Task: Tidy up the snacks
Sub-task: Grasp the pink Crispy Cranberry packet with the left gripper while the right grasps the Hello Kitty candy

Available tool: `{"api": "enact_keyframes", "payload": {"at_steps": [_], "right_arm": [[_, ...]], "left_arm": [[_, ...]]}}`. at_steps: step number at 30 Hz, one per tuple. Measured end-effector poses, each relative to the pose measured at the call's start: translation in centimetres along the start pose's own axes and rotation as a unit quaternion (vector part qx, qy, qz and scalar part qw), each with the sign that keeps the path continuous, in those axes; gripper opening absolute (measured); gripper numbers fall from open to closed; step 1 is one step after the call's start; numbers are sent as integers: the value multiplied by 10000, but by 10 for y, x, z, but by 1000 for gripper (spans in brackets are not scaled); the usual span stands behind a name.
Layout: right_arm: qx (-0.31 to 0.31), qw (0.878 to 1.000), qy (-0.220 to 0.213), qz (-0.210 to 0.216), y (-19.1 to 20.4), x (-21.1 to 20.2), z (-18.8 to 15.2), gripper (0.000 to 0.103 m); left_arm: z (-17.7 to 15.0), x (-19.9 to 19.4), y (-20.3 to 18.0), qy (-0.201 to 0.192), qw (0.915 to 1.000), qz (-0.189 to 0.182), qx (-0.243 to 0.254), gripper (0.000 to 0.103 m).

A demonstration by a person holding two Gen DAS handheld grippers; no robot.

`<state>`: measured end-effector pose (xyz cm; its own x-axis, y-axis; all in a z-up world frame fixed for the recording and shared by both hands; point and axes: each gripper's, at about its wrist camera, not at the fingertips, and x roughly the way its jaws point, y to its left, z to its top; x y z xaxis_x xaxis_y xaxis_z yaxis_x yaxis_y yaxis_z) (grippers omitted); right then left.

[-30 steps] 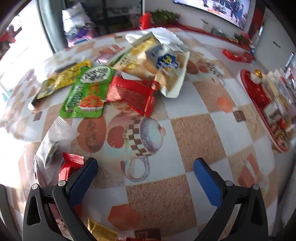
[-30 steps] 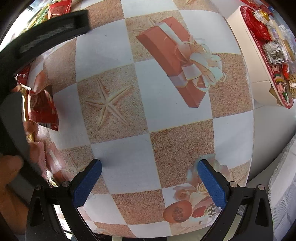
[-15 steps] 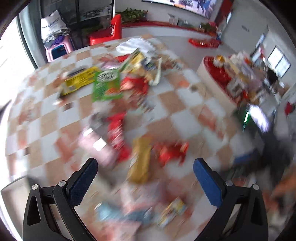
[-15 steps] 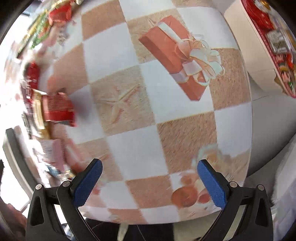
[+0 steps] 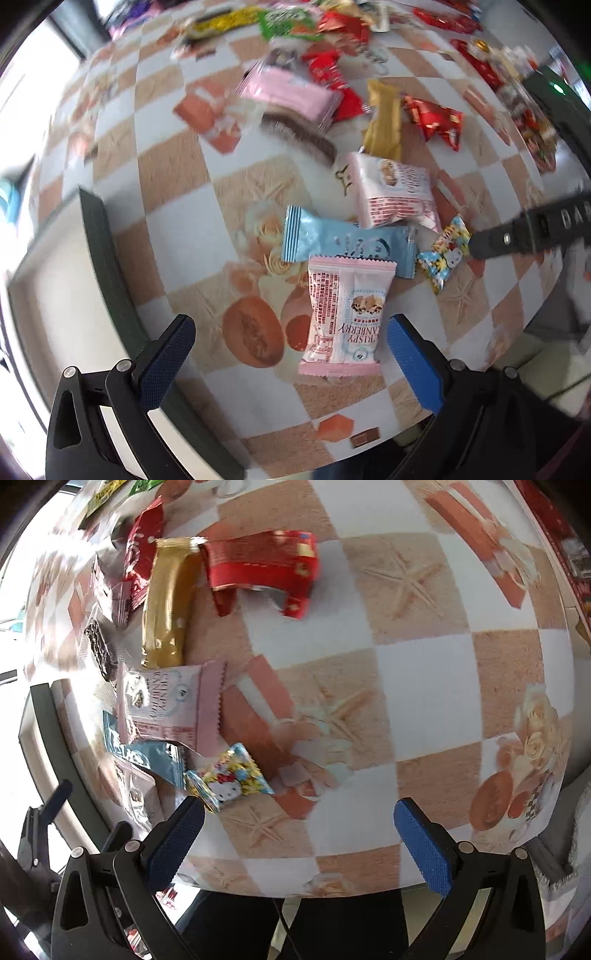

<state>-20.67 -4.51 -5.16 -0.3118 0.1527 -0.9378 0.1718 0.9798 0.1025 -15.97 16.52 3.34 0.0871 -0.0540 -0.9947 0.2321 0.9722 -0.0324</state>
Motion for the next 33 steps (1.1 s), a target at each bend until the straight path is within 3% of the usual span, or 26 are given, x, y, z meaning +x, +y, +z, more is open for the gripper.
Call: {"api": "enact_keyframes", "payload": {"at_steps": [2, 4, 9, 12, 18, 20, 25, 28, 33], "right_arm": [[83, 9998, 44, 200, -5, -13, 13, 103], [188, 9997, 59, 167, 16, 2, 20, 103], [-384, 9983, -20, -442, 59, 28, 40, 103], [-533, 9956, -41, -766, 63, 37, 37, 103], [-101, 9993, -83, -342, 59, 39, 33, 103], [75, 9999, -43, -149, 57, 39, 26, 103], [1176, 9924, 208, 302, 52, 56, 29, 103], [1581, 9869, 226, 239, 45, 64, 31, 103], [1888, 9820, 77, 50, 49, 72, 25, 103]], "left_arm": [[1, 10, 2, 41, 9999, 74, -111, 103], [1, 18, 3, 57, 9998, 177, -63, 103], [0, 18, 15, -186, 9989, 433, -89, 103], [-3, 18, 34, -60, 9987, 290, -408, 103], [-9, 0, 30, -107, 9996, -200, -187, 103], [-9, 5, 22, -19, 9999, -151, -69, 103], [-4, 23, 19, 193, 9994, 72, -270, 103], [2, 42, 23, 373, 9983, 267, -359, 103], [0, 51, 37, 269, 9985, 170, -452, 103]]}}
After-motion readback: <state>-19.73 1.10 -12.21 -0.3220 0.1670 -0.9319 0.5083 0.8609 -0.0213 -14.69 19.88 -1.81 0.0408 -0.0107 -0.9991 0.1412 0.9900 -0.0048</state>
